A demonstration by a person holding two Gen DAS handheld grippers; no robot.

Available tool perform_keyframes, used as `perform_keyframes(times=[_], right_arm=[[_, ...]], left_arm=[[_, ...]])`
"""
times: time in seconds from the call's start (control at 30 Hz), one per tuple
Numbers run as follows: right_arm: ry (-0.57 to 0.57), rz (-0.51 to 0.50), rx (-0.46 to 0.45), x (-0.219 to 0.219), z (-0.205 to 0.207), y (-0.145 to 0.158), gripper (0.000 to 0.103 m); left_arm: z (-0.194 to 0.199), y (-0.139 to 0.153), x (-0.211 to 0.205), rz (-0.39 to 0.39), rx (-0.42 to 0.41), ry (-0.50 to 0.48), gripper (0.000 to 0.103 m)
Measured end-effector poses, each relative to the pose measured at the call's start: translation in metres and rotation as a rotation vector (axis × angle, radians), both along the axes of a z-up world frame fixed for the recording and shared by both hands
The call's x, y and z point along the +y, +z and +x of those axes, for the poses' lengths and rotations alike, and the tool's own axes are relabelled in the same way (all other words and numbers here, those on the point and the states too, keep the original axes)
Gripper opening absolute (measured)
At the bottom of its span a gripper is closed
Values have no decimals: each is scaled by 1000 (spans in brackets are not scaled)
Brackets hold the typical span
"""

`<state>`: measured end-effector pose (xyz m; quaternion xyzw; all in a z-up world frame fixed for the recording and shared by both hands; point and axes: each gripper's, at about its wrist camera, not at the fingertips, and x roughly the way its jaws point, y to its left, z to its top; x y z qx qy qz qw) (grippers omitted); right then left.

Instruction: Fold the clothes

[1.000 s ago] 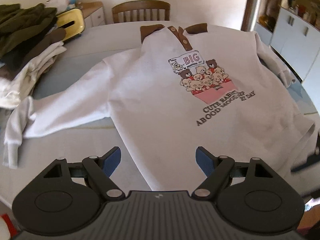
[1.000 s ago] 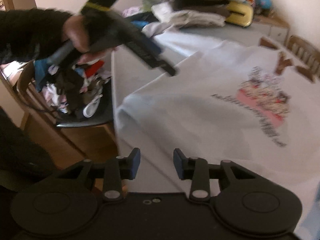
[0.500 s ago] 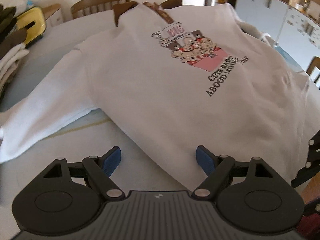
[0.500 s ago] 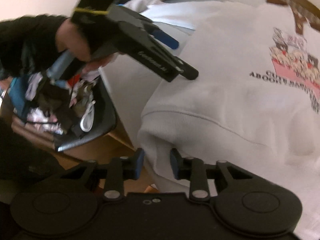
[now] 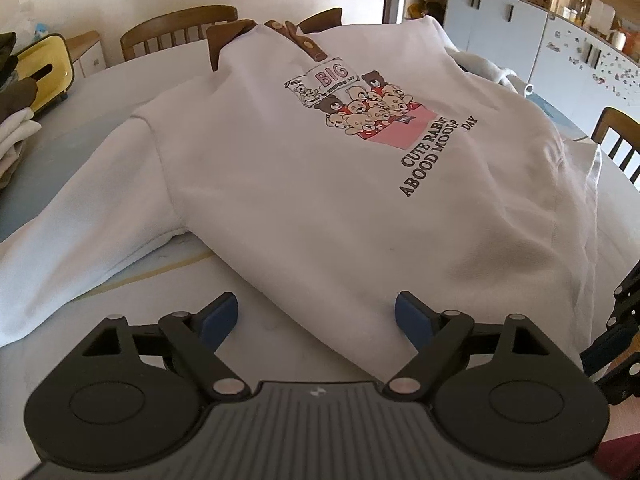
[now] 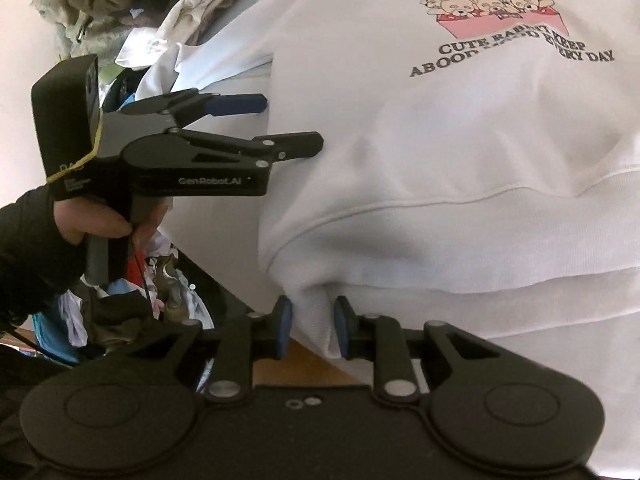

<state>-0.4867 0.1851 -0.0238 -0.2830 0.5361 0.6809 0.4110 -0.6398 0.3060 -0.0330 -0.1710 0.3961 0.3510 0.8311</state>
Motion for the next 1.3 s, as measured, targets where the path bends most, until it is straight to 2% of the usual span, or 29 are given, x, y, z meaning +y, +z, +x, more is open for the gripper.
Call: perform_keyframes(times=[0.07, 0.13, 0.37, 0.5, 0.7, 0.8, 1.3], right_arm=[[-9, 20, -6, -5, 5, 8, 103], [-17, 24, -59, -7, 6, 12, 103], [-17, 19, -129, 4, -14, 5, 103], [-59, 16, -131, 11, -13, 4, 103], [-139, -25, -75, 15, 0, 1, 103], [-84, -24, -87, 14, -11, 3, 103], [186, 72, -332, -4, -72, 6, 103]], left_arm=[[-2, 0, 0, 0, -6, -7, 86], [-3, 0, 0, 2, -9, -12, 86], [-3, -1, -1, 7, -14, -18, 88], [-3, -1, -2, 7, -15, -20, 88], [-5, -1, -3, 8, -17, -22, 88], [-4, -1, -3, 9, -18, -23, 88], [-3, -2, -5, 19, -20, -17, 90]])
